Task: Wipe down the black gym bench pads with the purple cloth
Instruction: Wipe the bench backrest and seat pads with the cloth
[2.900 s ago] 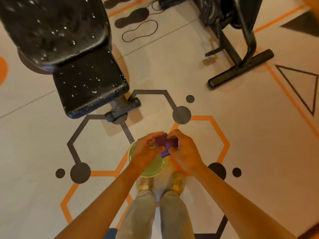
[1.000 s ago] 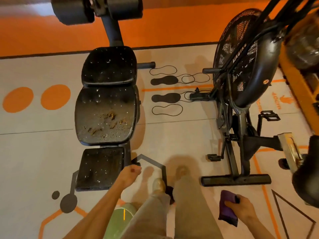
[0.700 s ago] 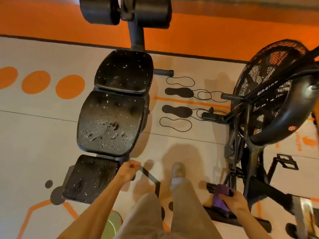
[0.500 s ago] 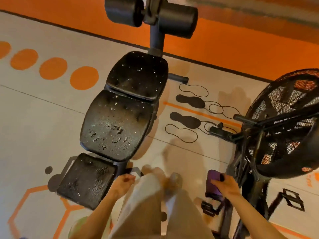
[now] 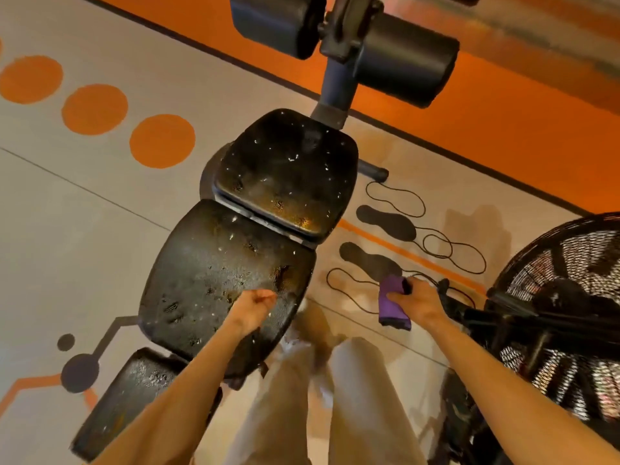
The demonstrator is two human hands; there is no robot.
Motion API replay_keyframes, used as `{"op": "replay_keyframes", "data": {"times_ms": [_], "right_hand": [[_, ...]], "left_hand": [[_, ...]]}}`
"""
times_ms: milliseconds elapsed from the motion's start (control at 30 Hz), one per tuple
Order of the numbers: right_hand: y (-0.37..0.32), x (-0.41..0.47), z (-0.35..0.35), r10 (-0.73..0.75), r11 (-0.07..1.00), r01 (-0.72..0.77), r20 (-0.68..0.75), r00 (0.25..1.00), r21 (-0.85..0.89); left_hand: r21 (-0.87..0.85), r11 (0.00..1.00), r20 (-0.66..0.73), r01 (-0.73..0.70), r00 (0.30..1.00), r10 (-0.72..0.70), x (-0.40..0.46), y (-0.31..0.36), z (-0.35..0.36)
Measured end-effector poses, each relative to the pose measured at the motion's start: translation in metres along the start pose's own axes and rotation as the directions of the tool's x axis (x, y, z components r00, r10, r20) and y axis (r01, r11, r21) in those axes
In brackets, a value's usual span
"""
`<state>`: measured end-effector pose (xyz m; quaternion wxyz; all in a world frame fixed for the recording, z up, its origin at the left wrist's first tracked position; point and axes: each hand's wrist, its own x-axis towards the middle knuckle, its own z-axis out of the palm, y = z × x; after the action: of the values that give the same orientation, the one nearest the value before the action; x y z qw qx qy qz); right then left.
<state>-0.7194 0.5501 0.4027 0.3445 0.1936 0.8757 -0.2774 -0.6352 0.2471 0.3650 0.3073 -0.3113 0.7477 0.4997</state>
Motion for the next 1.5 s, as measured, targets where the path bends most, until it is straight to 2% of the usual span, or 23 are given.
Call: {"op": "replay_keyframes", "data": {"times_ms": [300, 433, 567, 700, 800, 900, 967, 1100, 1167, 1200, 1300, 1500], "right_hand": [[-0.109, 0.119, -0.006, -0.175, 0.981, 0.184, -0.124, 0.977, 0.061], [-0.139, 0.178, -0.002, -0.223, 0.954, 0.250, -0.165, 0.961, 0.165], [-0.164, 0.230, 0.001, -0.289, 0.912, 0.332, -0.197, 0.937, 0.241], [-0.181, 0.279, 0.005, -0.351, 0.870, 0.396, -0.194, 0.916, 0.295], [-0.196, 0.314, 0.008, -0.434, 0.820, 0.487, -0.227, 0.872, 0.300], [-0.207, 0.349, 0.012, -0.514, 0.779, 0.574, -0.267, 0.815, 0.251], [-0.210, 0.371, 0.016, -0.566, 0.762, 0.628, -0.308, 0.764, 0.159], [-0.204, 0.399, 0.021, -0.659, 0.737, 0.635, -0.453, 0.600, -0.231], [-0.199, 0.401, 0.027, -0.718, 0.690, 0.626, -0.455, 0.526, -0.365], [-0.197, 0.400, 0.032, -0.744, 0.666, 0.633, -0.416, 0.523, -0.394], [-0.190, 0.399, 0.054, -0.731, 0.676, 0.599, -0.285, 0.620, -0.429], [-0.203, 0.415, 0.063, -0.709, 0.698, 0.548, -0.337, 0.620, -0.460]], "left_hand": [[0.082, 0.986, 0.003, -0.145, 0.989, 0.146, 0.121, 0.094, -0.022], [0.073, 0.974, -0.030, -0.212, 0.976, 0.215, 0.166, 0.120, -0.021], [0.158, 0.949, -0.066, -0.273, 0.956, 0.286, 0.208, 0.140, -0.012], [0.176, 0.931, -0.145, -0.319, 0.927, 0.345, 0.245, 0.156, 0.003], [0.156, 0.912, -0.239, -0.379, 0.882, 0.407, 0.266, 0.166, 0.017], [0.170, 0.873, -0.341, -0.456, 0.804, 0.486, 0.289, 0.172, 0.028], [0.196, 0.851, -0.363, -0.486, 0.771, 0.524, 0.306, 0.175, 0.031], [0.312, 0.796, -0.367, -0.518, 0.707, 0.604, 0.338, 0.182, 0.030], [0.392, 0.762, -0.348, -0.516, 0.683, 0.642, 0.351, 0.185, 0.027], [0.434, 0.741, -0.335, -0.512, 0.672, 0.661, 0.357, 0.187, 0.024], [0.540, 0.660, -0.263, -0.522, 0.640, 0.722, 0.373, 0.187, 0.014], [0.690, 0.518, -0.142, -0.506, 0.607, 0.782, 0.399, 0.177, -0.017]]}}
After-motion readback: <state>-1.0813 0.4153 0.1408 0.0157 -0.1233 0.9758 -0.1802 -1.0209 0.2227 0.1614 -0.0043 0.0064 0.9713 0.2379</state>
